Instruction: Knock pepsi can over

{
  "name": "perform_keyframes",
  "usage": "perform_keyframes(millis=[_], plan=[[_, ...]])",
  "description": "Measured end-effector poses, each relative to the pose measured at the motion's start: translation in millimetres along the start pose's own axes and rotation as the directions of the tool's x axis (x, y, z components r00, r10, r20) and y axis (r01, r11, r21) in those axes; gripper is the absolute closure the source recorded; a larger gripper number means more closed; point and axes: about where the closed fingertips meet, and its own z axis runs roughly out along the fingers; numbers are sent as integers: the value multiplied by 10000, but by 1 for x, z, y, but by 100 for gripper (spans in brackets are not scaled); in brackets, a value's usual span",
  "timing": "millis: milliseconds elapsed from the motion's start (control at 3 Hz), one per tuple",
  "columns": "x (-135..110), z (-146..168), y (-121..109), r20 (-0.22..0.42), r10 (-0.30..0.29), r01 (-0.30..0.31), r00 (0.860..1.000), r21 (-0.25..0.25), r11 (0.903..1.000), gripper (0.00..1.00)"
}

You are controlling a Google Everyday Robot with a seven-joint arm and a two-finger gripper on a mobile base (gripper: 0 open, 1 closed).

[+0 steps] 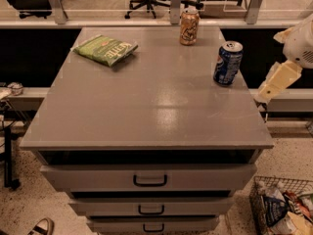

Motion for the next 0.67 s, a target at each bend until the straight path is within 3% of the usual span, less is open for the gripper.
perform_keyframes(millis=[333,667], plan=[[-9,27,-24,1163,402,-414,9924,81,9991,0],[-31,43,-22,2255,800,-725,9710,-412,9965,0]])
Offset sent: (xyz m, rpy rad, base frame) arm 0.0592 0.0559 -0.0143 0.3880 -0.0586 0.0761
